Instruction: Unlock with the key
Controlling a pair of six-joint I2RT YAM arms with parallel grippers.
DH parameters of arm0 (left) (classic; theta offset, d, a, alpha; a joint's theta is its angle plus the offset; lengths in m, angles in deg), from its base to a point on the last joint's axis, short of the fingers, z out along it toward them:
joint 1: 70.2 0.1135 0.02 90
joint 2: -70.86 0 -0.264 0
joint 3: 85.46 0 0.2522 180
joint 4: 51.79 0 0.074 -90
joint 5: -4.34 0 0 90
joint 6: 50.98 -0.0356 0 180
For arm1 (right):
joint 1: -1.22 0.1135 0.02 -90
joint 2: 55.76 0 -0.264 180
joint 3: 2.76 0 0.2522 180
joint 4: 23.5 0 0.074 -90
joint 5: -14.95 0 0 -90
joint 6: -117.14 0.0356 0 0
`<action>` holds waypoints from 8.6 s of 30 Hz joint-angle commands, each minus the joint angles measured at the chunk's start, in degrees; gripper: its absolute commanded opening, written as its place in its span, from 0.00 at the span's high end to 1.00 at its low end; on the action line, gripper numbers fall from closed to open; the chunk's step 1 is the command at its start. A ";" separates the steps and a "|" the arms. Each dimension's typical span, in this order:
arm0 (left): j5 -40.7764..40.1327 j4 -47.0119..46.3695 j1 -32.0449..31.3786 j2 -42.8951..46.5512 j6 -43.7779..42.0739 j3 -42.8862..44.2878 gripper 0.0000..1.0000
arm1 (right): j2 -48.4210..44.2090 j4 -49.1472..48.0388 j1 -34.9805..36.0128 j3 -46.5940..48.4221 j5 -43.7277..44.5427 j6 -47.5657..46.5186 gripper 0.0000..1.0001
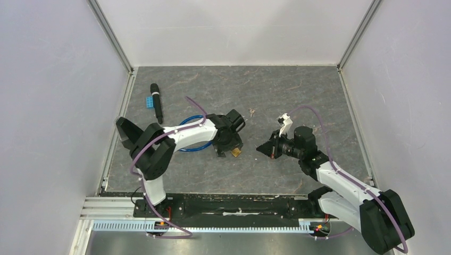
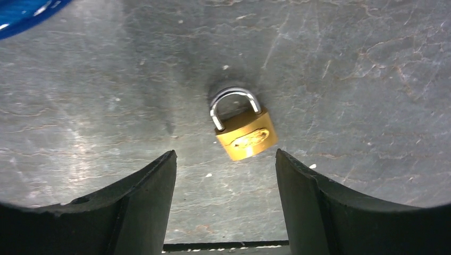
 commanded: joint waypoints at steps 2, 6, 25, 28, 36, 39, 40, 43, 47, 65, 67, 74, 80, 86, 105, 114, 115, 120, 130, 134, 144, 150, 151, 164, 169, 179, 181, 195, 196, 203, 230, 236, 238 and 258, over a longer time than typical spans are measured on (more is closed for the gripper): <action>-3.67 9.21 -1.02 -6.40 5.80 8.98 0.26 | 0.71 -0.98 -0.13 -0.06 0.03 -4.03 1.00; -4.81 13.07 -1.20 -9.86 6.99 12.03 0.28 | 0.28 -2.20 0.30 -0.58 0.40 -4.46 1.00; -4.14 17.86 -1.73 -16.79 10.95 17.24 0.51 | 1.59 -2.18 8.33 1.36 5.54 -7.04 1.00; -3.89 16.88 -1.62 -16.51 11.05 16.83 0.58 | 1.71 -2.19 8.52 0.85 4.40 -6.65 1.00; -2.39 13.65 -1.47 -10.57 11.55 13.66 0.89 | 1.41 -4.94 8.56 -0.75 1.91 -5.92 1.00; -3.52 13.25 -1.47 -6.54 11.91 13.32 0.98 | 1.66 -5.26 8.63 -0.93 1.25 -5.97 1.00; -3.62 12.88 -1.47 -5.18 11.98 13.10 0.98 | 1.76 -5.54 8.61 -0.94 1.04 -5.80 1.00; -3.23 11.18 -1.55 -1.57 12.50 11.74 0.98 | 1.74 -9.37 8.57 -2.01 0.70 -3.71 1.00; -1.56 6.11 -1.56 4.44 14.91 6.88 0.98 | 1.59 -18.75 8.99 -4.75 0.78 1.92 1.00; -1.96 -5.92 -1.81 20.59 22.63 -5.07 0.98 | 9.73 -30.77 11.21 -2.56 0.44 9.66 1.00; -1.70 -6.06 -1.82 20.62 22.63 -4.95 0.98 | 10.73 -30.69 11.42 -1.86 0.46 9.59 1.00; -1.91 -7.01 -2.07 20.79 22.46 -4.90 0.98 | 11.88 -32.00 11.58 -0.87 -0.11 9.81 1.00; -1.50 -8.11 -2.18 20.81 22.39 -5.16 0.98 | 12.44 -30.79 11.63 -0.30 0.52 9.60 1.00; -1.68 -8.22 -2.26 21.22 22.19 -5.25 0.98 | 11.70 -27.51 11.58 -0.23 3.07 8.86 1.00; -1.55 -8.20 -2.69 20.63 21.69 -5.00 0.98 | 10.11 -27.30 11.57 -0.74 5.84 9.02 1.00; -1.67 -8.52 -2.92 20.61 21.50 -4.99 0.98 | 10.75 -27.24 11.48 -0.94 6.10 9.57 1.00; -1.74 -8.53 -3.05 20.59 21.49 -4.99 0.98 | 10.67 -26.94 11.48 -0.90 6.44 9.53 1.00; -1.90 -8.54 -3.13 20.50 21.24 -4.99 0.98 | 9.95 -25.91 11.15 -1.00 7.25 9.70 1.00; -4.11 -8.67 -4.08 20.21 19.32 -4.73 0.98 | 10.38 -21.66 10.64 0.74 6.58 10.58 1.00; -4.94 -8.62 -4.41 20.29 18.60 -4.64 0.98 | 10.24 -21.36 10.52 1.03 6.25 10.77 1.00; -5.36 -8.57 -4.84 19.48 18.33 -4.55 0.98 | 9.65 -21.91 10.42 1.77 2.99 10.59 1.00; -7.44 -8.30 -4.80 19.54 17.69 -3.57 0.98 | 9.41 -20.34 10.42 1.61 3.49 9.86 1.00; -8.14 -7.94 -4.77 19.59 17.35 -3.23 0.98 | 9.48 -20.23 10.47 1.61 3.43 9.84 1.00; -9.87 -6.16 -4.72 19.76 15.91 -2.05 0.98 | 9.25 -21.18 10.42 2.05 2.20 9.83 1.00; -8.66 -7.42 -4.72 20.07 15.78 -2.69 0.98 | 8.97 -22.08 10.42 1.48 4.24 10.95 1.00; -6.63 -9.71 -4.75 20.01 15.87 -3.58 0.98 | 9.49 -22.80 10.29 1.02 4.70 11.63 1.00; -6.61 -9.84 -4.78 20.09 15.87 -3.63 0.98 | 9.51 -22.81 10.33 0.92 4.90 11.76 1.00; -6.30 -10.81 -4.79 20.46 16.04 -4.86 0.98 | 8.19 -22.96 9.20 -0.41 5.96 12.44 1.00; -6.18 -10.90 -4.81 20.49 16.13 -4.94 0.98 | 8.17 -22.99 8.98 -0.50 5.96 12.45 1.00; -6.19 -11.17 -4.81 20.88 16.13 -5.34 0.98 | 7.47 -23.00 7.74 -1.08 5.95 12.77 1.00; -5.27 -14.27 -5.59 21.42 17.29 -6.54 0.98 | 8.89 -32.13 7.26 -4.14 4.93 19.20 1.00; -5.54 -14.24 -6.10 20.97 17.25 -6.48 0.98 | 8.25 -33.36 7.32 -4.82 6.80 20.31 1.00; -5.67 -14.24 -6.39 20.89 17.38 -6.36 0.98 | 8.02 -35.02 7.28 -5.34 7.42 21.21 1.00; -6.02 -12.43 -7.65 19.96 19.27 -3.73 0.98 | 8.79 -41.43 6.01 -6.20 8.07 23.96 1.00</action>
